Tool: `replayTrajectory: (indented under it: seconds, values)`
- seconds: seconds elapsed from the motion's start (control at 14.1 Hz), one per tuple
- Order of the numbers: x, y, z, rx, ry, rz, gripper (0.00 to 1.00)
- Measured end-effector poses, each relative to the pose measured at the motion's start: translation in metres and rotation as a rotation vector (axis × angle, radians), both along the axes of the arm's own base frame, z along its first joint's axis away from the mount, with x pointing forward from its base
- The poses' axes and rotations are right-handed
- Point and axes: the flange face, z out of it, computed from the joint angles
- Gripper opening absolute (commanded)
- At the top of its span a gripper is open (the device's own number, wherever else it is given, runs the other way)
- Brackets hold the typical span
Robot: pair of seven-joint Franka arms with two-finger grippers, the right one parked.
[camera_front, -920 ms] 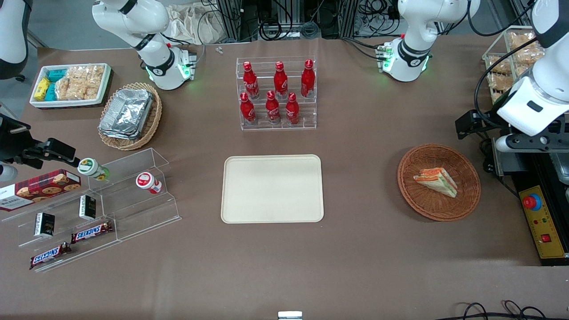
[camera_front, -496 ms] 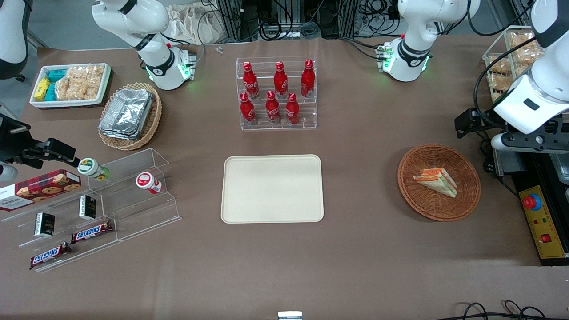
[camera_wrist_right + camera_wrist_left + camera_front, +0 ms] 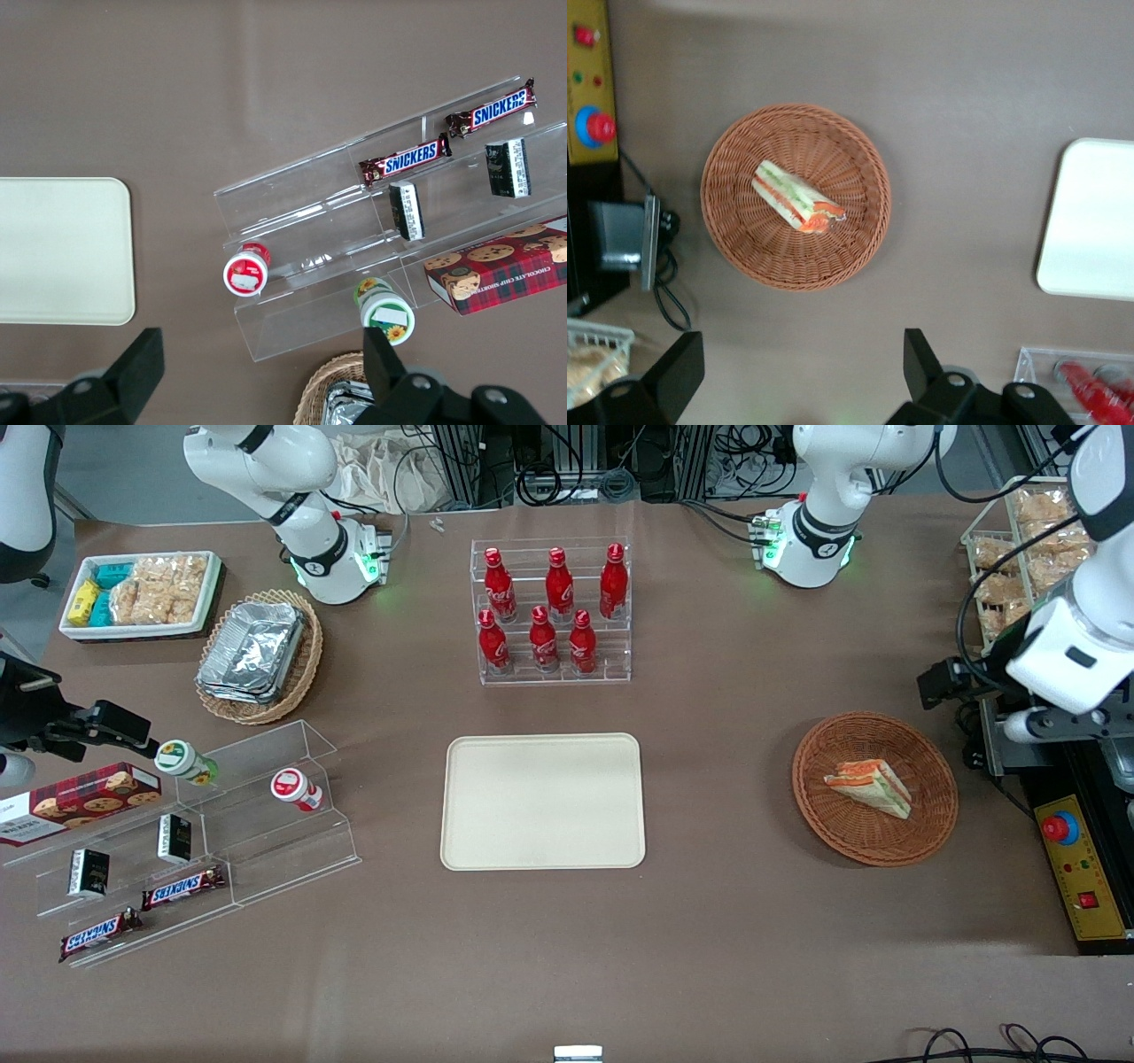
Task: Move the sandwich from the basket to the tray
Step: 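Move the left gripper down over the sandwich in the wicker basket, then close the left gripper on the wrapped sandwich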
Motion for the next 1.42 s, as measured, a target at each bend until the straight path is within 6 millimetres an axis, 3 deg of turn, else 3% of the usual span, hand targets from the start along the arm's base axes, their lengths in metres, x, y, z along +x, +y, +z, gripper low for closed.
replayTrajectory:
  seconds: [0.28, 0.42, 0.71, 1.13, 1.42]
  values:
    - [0.01, 0.034, -0.033, 0.027, 0.078, 0.215, 1.0]
    - [0.016, 0.041, -0.058, 0.041, 0.126, 0.265, 1.0]
    - [0.028, 0.039, -0.134, 0.077, 0.164, 0.399, 1.0]
    - [0.021, 0.047, -0.259, 0.13, 0.162, 0.622, 1.0]
    - [0.019, 0.062, -0.321, 0.162, 0.169, 0.786, 1.0]
